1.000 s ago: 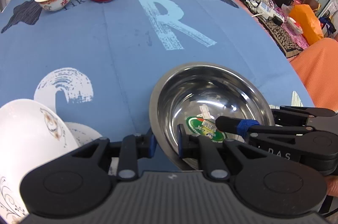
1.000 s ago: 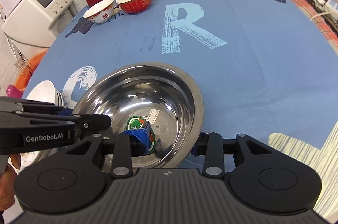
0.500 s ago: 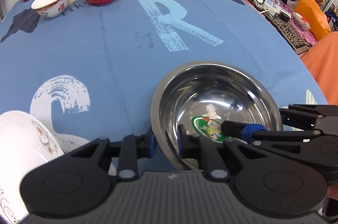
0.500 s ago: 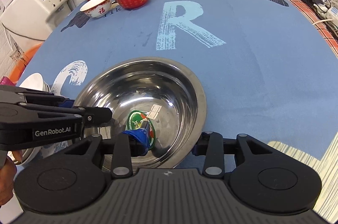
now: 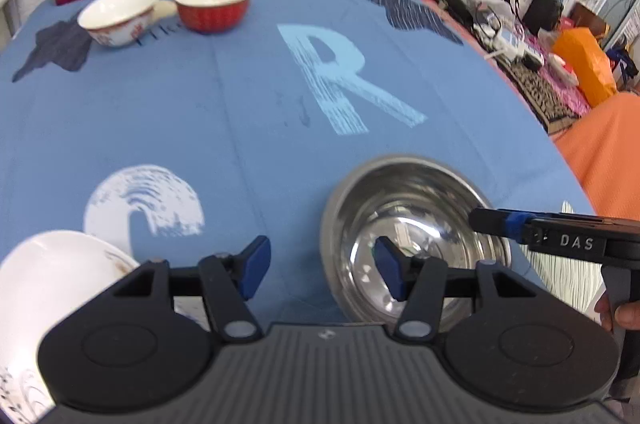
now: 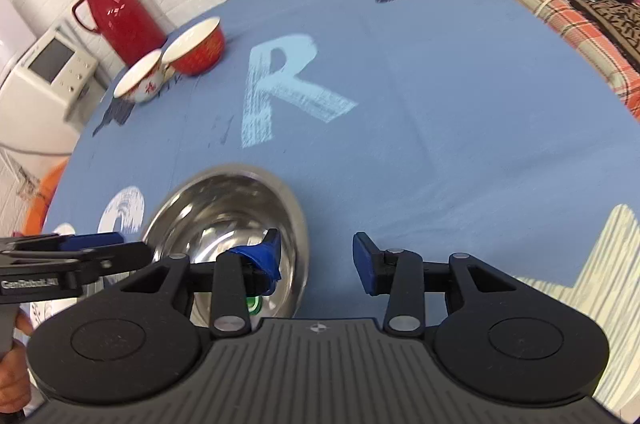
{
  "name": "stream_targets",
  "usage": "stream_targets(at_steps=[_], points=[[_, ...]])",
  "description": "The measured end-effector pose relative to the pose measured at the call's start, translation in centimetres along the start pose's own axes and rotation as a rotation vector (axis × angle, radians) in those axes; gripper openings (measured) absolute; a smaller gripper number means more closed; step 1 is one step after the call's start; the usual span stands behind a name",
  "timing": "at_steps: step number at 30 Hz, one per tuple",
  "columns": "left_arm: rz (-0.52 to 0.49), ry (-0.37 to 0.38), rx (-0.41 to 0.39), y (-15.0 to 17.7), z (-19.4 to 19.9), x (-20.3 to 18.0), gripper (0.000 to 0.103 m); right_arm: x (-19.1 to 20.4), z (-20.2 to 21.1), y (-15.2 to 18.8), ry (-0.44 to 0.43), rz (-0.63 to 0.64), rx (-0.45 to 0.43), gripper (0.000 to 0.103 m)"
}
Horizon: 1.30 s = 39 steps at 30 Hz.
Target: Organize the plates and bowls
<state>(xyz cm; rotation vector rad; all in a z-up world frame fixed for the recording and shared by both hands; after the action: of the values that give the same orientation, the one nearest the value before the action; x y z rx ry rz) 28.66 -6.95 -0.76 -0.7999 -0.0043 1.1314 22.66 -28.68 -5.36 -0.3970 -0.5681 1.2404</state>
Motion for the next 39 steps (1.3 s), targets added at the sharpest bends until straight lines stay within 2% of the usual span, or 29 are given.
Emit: stream_targets(at_steps=[4,7,9,12,17,20,22,27,34,39], points=[[0.042,-0.006,-0.047,-1.3,2.8,2.5,0.058,-0.2,0.3,-1.3,0.013,0.001,0.005,0.025],[0.094,-0.039,-0.069,-2.8,4.2,5.6,0.058,0.6,-0.2,-3.3,0.020,0.012,0.013,0.025],[0.131,-0.078,-0.080,-3.9,4.9,8.1,0.058,1.6,-0.8,-4.9,0.041,0.018,0.025,0.026],[0.184,-0.094,-0.094,-5.2,5.7,11.3,0.058,3.3,-2.2,-7.5,0.073,0.000,0.068,0.026],[0.303,-0.079,-0.112,-8.0,6.1,15.6,0.058,7.2,-4.3,-12.1,0.029,0.048,0.105,0.027],[0.368,-0.008,-0.133,-11.3,4.5,16.2,0.058,10.2,-6.5,-15.6,0.016,0.090,0.111,0.027],[0.418,0.022,-0.144,-13.9,2.4,16.3,0.058,12.3,-8.4,-18.0,-0.002,0.069,0.131,0.027],[0.576,0.043,-0.201,-18.6,-2.9,17.7,0.058,16.8,-12.7,-22.2,-0.042,0.052,0.120,0.027],[0.668,-0.006,-0.264,-19.8,-7.0,19.1,0.058,19.9,-18.2,-24.9,-0.010,0.120,0.116,0.028],[0.682,0.000,-0.248,-20.3,-9.2,19.9,0.055,21.6,-20.4,-24.9,0.000,0.199,0.125,0.028]])
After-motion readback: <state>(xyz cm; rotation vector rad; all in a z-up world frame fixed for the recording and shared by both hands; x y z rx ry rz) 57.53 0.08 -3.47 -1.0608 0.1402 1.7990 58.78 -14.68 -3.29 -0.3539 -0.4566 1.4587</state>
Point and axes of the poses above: each gripper's, at about its wrist camera, not at the fingertips, and z roughly against the way its jaws point, x to its left, y to its underside, the point moved 3 cm from there along -z, roughly the way its jaws point, and after that the axes turned 13 degrees about y, right-handed, at the moved point
